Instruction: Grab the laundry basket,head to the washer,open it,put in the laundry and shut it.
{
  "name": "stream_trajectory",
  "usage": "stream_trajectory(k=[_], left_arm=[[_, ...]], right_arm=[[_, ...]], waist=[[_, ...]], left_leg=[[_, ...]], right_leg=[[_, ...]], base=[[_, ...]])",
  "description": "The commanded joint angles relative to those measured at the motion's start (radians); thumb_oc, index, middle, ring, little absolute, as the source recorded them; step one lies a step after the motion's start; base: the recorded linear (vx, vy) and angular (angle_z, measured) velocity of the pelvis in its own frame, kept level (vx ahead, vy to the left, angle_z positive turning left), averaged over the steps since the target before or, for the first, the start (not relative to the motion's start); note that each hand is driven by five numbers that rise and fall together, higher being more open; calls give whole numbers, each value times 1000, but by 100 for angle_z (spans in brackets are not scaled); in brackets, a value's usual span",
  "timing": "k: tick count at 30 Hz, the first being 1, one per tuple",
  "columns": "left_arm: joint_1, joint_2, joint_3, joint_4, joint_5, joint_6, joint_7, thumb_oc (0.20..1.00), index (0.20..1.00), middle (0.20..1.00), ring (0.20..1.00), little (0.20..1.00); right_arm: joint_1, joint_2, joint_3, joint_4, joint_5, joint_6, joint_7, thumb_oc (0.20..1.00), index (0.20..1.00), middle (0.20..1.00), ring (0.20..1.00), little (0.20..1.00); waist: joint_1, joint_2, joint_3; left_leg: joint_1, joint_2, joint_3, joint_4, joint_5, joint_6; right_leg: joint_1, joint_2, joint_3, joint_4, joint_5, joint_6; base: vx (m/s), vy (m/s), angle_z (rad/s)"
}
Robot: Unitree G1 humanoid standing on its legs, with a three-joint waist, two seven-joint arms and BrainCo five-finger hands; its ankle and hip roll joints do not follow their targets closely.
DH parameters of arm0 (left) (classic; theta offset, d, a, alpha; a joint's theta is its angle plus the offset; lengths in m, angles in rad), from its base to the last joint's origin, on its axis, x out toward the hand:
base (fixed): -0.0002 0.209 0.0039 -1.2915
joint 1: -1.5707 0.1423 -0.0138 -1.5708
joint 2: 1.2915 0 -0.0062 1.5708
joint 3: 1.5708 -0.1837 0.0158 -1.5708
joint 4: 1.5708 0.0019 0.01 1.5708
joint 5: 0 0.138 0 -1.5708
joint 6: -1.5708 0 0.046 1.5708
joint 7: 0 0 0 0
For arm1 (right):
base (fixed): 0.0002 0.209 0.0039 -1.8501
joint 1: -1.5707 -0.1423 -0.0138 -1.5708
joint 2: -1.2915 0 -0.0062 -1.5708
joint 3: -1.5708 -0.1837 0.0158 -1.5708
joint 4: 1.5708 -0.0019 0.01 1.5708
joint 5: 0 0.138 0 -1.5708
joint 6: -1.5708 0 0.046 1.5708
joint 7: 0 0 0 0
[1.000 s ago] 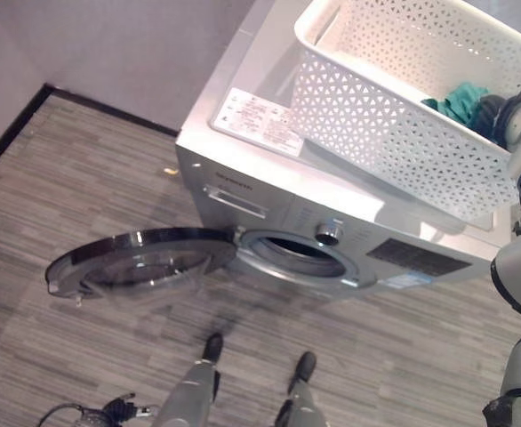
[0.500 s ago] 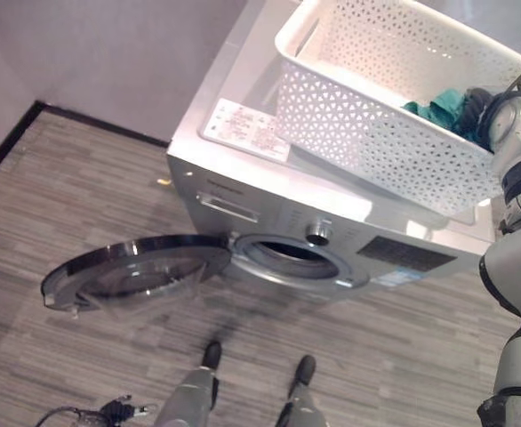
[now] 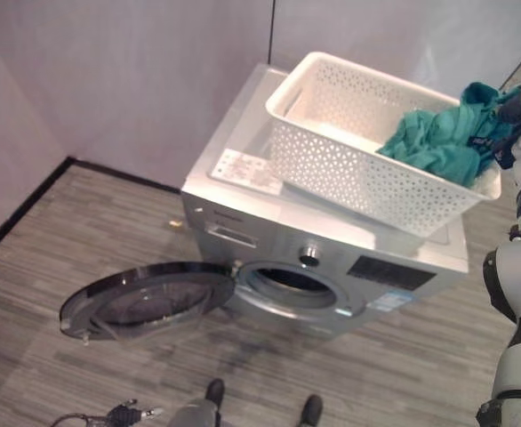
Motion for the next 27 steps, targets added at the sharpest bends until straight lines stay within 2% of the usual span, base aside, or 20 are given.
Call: stream_trajectory(k=[1,2,7,9,11,13,14,15,16,17,19,20,21,23,27], left_arm=[[-4,-11,-88,36,1,-22,26,1000,1000,1000,1000,1000],[-4,-15,-103,19,-4,-26,30,1000,1000,1000,1000,1000],[-9,-13,-169,-64,-61,-38,24,1000,1000,1000,1000,1000],[-6,-7,-181,-101,-80,-37,19,1000,1000,1000,1000,1000],[8,31,-224,-233,-113,-39,3,1000,1000,1000,1000,1000],[41,102,-252,-451,-166,-36,-24,1000,1000,1000,1000,1000],[75,195,-265,-680,-212,-31,-61,1000,1000,1000,1000,1000],[79,201,-263,-692,-214,-23,-61,1000,1000,1000,1000,1000],[108,308,-253,-924,-262,-20,-94,1000,1000,1000,1000,1000],[115,315,-247,-938,-265,-11,-94,1000,1000,1000,1000,1000],[138,421,-227,-1148,-332,-8,-124,1000,1000,1000,1000,1000],[165,505,-190,-1299,-387,-1,-137,1000,1000,1000,1000,1000],[170,510,-184,-1309,-390,5,-137,1000,1000,1000,1000,1000],[177,596,-135,-1466,-454,-5,-144,1000,1000,1000,1000,1000],[164,646,-91,-1580,-492,-21,-138,1000,1000,1000,1000,1000]], right_arm=[[-109,-79,16,-1,162,-64,-78,200,200,200,200,200],[-135,-65,-2,3,229,-75,-94,200,200,200,200,200],[-247,8,-9,9,375,-105,-121,200,200,200,200,200],[-269,22,-2,10,393,-110,-121,200,200,200,200,200],[-329,38,19,16,427,-117,-131,200,200,200,200,200],[-376,49,29,7,462,-131,-149,200,200,200,200,200],[-410,64,39,-8,484,-141,-161,200,200,200,200,200],[-411,63,38,-7,485,-141,-161,200,200,200,200,200],[-453,80,55,-28,493,-153,-187,200,200,200,200,200],[-454,81,53,-28,493,-153,-187,200,200,200,200,200],[-492,81,71,-45,506,-168,-210,200,200,200,200,200],[-517,88,77,-68,526,-189,-236,200,200,200,200,200],[-516,88,75,-70,526,-188,-237,200,200,200,200,200],[-550,100,101,-111,551,-225,-264,200,200,200,200,200],[-588,96,131,-144,571,-253,-287,200,200,200,200,200]], waist=[[22,22,-29],[20,21,-44],[17,19,-78],[16,21,-82],[17,24,-92],[22,25,-99],[28,24,-106],[27,23,-105],[34,20,-115],[31,18,-115],[36,12,-124],[41,0,-135],[39,-2,-134],[46,-24,-147],[52,-45,-154]], left_leg=[[158,53,-14,-312,138,-42],[168,56,-9,-312,135,-43],[190,62,-2,-312,129,-45],[194,64,-3,-312,128,-45],[200,64,-4,-312,126,-44],[207,63,-10,-312,124,-42],[217,66,-12,-312,114,-43],[214,64,-13,-312,121,-42],[221,68,-16,-312,111,-44],[218,66,-16,-312,118,-42],[225,68,-24,-312,109,-44],[228,67,-29,-312,107,-44],[225,64,-30,-312,114,-43],[232,68,-42,-312,104,-46],[232,70,-53,-312,108,-47]], right_leg=[[178,-20,-18,-1,-53,159],[185,-17,-17,-1,-55,159],[203,-12,-18,-1,-56,161],[206,-12,-19,-1,-55,161],[212,-11,-22,-1,-53,162],[222,-11,-27,-1,-48,164],[234,-8,-32,0,-50,166],[232,-10,-33,-1,-45,166],[241,-6,-38,-1,-47,170],[238,-8,-39,-1,-41,170],[244,-6,-42,-1,-40,173],[250,-4,-45,-1,-34,175],[248,-6,-45,-1,-29,175],[260,0,-50,-1,-33,178],[264,5,-56,-1,-33,176]], base=[[-12,10,4],[0,0,0],[-6,13,0],[0,0,0],[-5,24,5],[11,22,6],[-9,16,7],[42,1,3],[0,0,0],[21,7,-5],[34,2,-3],[34,5,4],[18,13,7],[35,-12,11],[26,-24,8]])
